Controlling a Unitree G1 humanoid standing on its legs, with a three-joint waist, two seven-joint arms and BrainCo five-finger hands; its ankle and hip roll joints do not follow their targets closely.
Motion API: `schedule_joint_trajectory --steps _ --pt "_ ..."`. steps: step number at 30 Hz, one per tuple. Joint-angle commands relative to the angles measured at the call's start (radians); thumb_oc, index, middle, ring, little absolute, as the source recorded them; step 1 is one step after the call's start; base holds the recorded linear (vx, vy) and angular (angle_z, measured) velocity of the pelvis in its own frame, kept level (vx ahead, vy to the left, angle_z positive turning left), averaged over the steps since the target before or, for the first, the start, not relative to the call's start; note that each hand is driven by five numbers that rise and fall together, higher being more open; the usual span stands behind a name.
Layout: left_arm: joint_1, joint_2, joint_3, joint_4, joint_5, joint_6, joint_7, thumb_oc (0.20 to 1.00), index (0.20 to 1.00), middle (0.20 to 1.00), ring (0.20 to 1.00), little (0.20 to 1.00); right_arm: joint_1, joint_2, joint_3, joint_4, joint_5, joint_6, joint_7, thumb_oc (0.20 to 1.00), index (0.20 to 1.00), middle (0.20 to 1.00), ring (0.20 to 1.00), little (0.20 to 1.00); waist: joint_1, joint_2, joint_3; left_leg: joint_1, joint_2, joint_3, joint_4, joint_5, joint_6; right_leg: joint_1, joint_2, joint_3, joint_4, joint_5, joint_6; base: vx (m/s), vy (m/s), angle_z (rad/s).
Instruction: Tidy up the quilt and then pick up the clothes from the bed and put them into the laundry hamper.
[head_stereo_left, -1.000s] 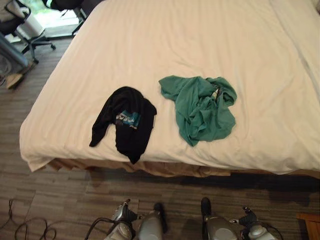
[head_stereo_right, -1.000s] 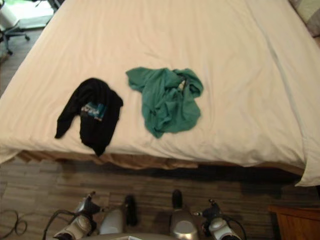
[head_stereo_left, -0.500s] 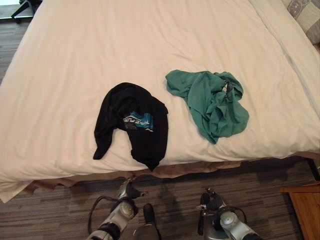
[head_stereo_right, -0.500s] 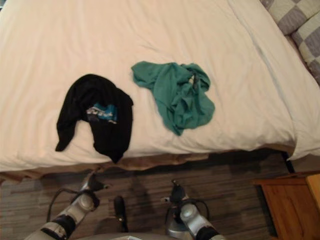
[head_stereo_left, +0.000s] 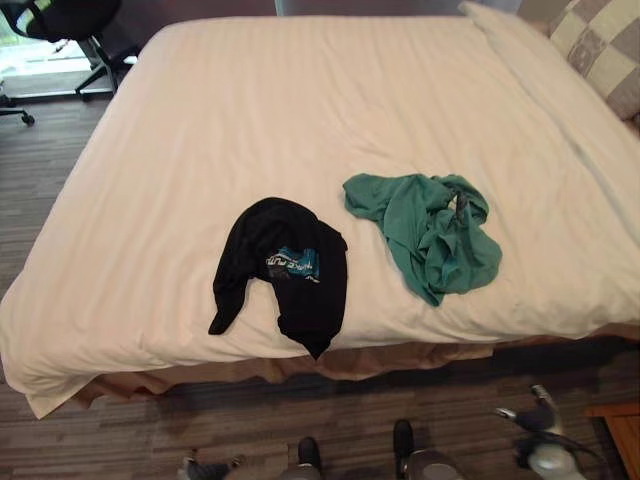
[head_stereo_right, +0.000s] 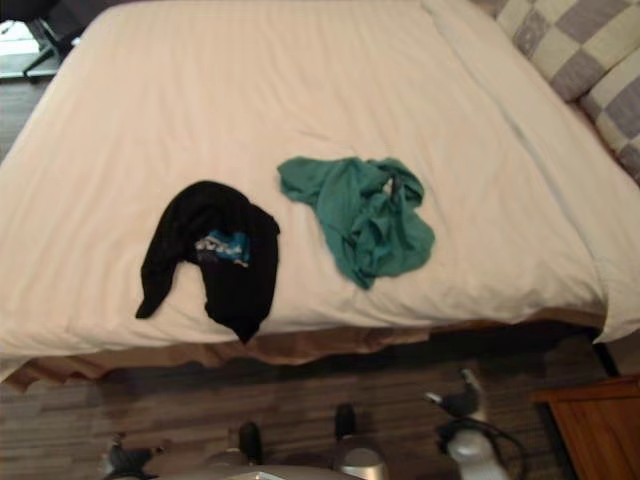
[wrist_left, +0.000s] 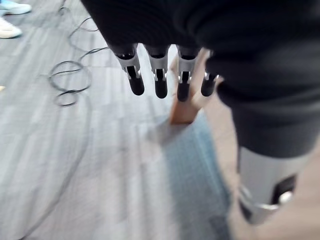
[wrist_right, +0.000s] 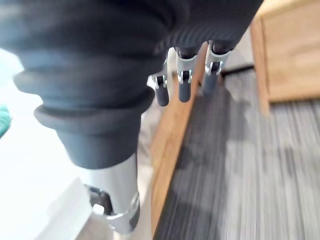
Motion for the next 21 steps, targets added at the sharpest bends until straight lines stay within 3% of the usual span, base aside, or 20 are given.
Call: schedule_joint_trajectory --steps 1,4,10,11,12,13,15,17,18,21 --pt "-0.091 0.142 0.023 -0.109 0.096 -0.05 0.062 1.0 1.0 1.0 1.0 1.0 -0.031 -0.095 -0.059 -0.09 -0.196 -0.036 -0.057 1.0 1.0 1.0 1.0 1.0 -0.014 -0.018 -0.015 0.018 0.029 -0.004 0.003 -0.049 -0.034 0.001 -0.076 0.027 0.002 -0.095 0.08 0.02 -0.013 0.04" --pt "-0.124 0.268 0.001 -0.441 0.23 -0.119 0.024 1.0 1.0 1.0 1.0 1.0 -0.063 -0.224 -0.075 -0.183 -0.345 -0.032 -0.078 1.0 1.0 1.0 1.0 1.0 -0.025 -0.015 -0.027 0.023 0.033 -0.004 0.003 -0.055 -0.038 0.007 -0.079 0.024 0.002 -0.098 0.086 0.01 -0.008 0.01" --pt "-0.164 0.302 -0.053 -0.636 0.272 -0.159 -0.059 1.0 1.0 1.0 1.0 1.0 -0.157 -0.293 -0.023 -0.211 -0.406 -0.019 -0.061 1.0 1.0 1.0 1.0 1.0 -0.032 -0.015 -0.036 0.027 0.04 -0.003 0.003 -0.059 -0.043 0.009 -0.074 0.024 0.002 -0.108 0.086 0.01 -0.028 0.0" --pt "-0.165 0.606 0.107 -0.433 0.163 -0.2 -0.133 1.0 1.0 1.0 1.0 1.0 -0.188 -0.389 -0.039 -0.236 -0.368 -0.042 -0.018 1.0 1.0 1.0 1.0 1.0 -0.017 0.01 -0.029 0.026 0.044 -0.005 0.003 -0.055 -0.049 0.007 -0.074 0.02 0.002 -0.106 0.09 0.0 0.0 0.0" --pt "-0.165 0.613 0.111 -0.429 0.159 -0.205 -0.134 1.0 1.0 1.0 1.0 1.0 -0.192 -0.384 -0.037 -0.237 -0.368 -0.042 -0.017 1.0 1.0 1.0 1.0 1.0 -0.018 0.005 -0.029 0.021 0.043 -0.005 0.003 -0.049 -0.049 0.002 -0.074 0.021 0.002 -0.101 0.089 -0.06 -0.004 0.0" --pt "-0.224 0.543 0.045 -0.518 0.11 -0.206 -0.115 1.0 1.0 1.0 1.0 1.0 -0.217 -0.38 -0.022 -0.281 -0.359 -0.03 -0.037 1.0 1.0 1.0 1.0 1.0 -0.024 0.004 -0.02 0.01 0.042 -0.008 0.003 -0.046 -0.051 -0.007 -0.076 0.02 0.002 -0.097 0.091 -0.11 -0.003 -0.04" --pt "-0.262 0.588 -0.001 -0.571 0.111 -0.205 -0.108 1.0 1.0 1.0 1.0 1.0 -0.261 -0.4 -0.013 -0.348 -0.339 -0.042 -0.044 1.0 1.0 1.0 1.0 1.0 -0.028 0.012 0.009 -0.027 0.038 -0.014 0.003 -0.035 -0.051 -0.046 -0.079 0.024 0.002 -0.086 0.091 -0.17 -0.009 0.01" --pt "-0.307 0.598 -0.049 -0.544 0.14 -0.183 -0.106 1.0 1.0 1.0 1.0 1.0 -0.311 -0.422 0.019 -0.389 -0.34 -0.051 -0.053 1.0 1.0 1.0 1.0 1.0 -0.037 0.013 0.03 -0.062 0.04 -0.013 0.011 -0.027 -0.052 -0.086 -0.079 0.031 0.008 -0.079 0.09 -0.21 -0.033 0.02" --pt "-0.428 0.601 -0.144 -0.461 0.173 -0.15 -0.089 1.0 1.0 1.0 1.0 1.0 -0.413 -0.423 0.073 -0.4 -0.312 -0.049 -0.068 1.0 1.0 1.0 1.0 1.0 -0.051 0.015 0.06 -0.111 0.044 -0.006 0.025 -0.017 -0.055 -0.146 -0.077 0.045 0.021 -0.065 0.089 -0.19 -0.031 -0.2" --pt "-0.561 0.606 -0.23 -0.396 0.25 -0.112 -0.073 1.0 1.0 1.0 1.0 1.0 -0.512 -0.405 0.11 -0.414 -0.293 -0.052 -0.102 1.0 1.0 1.0 1.0 1.0 -0.061 0.017 0.085 -0.19 0.053 0.009 0.042 -0.001 -0.058 -0.229 -0.069 0.063 0.035 -0.05 0.089 -0.16 -0.036 -0.12"
